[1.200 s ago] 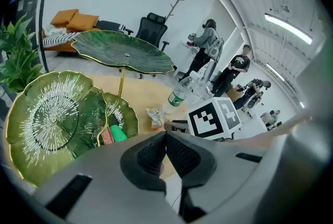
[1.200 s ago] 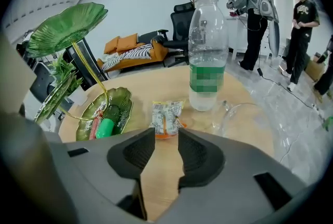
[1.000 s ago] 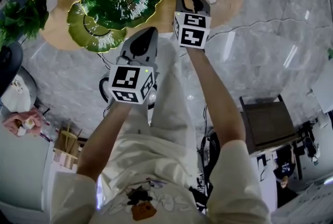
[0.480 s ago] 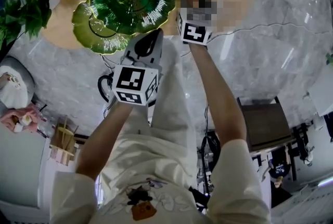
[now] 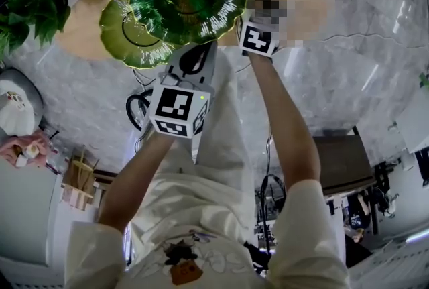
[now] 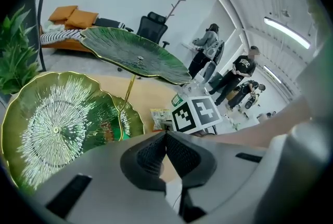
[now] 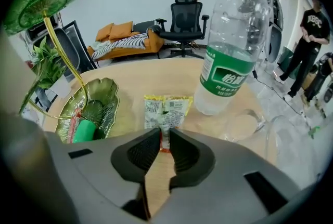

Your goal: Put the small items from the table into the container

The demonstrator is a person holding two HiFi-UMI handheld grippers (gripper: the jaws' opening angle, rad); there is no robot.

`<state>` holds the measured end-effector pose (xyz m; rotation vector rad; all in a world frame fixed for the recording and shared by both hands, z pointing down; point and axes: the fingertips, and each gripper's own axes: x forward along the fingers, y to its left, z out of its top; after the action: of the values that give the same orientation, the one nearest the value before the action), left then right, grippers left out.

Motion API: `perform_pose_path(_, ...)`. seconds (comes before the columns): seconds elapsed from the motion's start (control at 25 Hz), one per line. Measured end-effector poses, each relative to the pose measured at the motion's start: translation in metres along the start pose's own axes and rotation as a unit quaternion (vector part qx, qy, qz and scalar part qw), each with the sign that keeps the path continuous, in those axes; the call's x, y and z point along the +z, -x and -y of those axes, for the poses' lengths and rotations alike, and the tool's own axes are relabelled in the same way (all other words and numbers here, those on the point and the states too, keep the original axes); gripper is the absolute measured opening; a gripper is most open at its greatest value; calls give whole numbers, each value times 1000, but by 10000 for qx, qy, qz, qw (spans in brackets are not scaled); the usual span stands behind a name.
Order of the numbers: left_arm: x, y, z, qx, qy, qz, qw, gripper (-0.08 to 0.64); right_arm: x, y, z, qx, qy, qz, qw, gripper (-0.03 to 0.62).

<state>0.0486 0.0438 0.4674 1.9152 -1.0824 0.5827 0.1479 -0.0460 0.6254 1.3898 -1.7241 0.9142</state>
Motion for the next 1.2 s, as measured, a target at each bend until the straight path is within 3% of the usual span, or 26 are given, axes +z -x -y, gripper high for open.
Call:
perform_pose_path(0.28, 0, 5, 0, -20, -40, 37, 10000, 8, -3, 4, 2, 13, -169, 43, 9998, 21)
perform_pose_path(1.2, 7, 32, 4, -112, -200, 118, 9997, 8, 8, 50, -7, 29, -38, 299, 9995, 9)
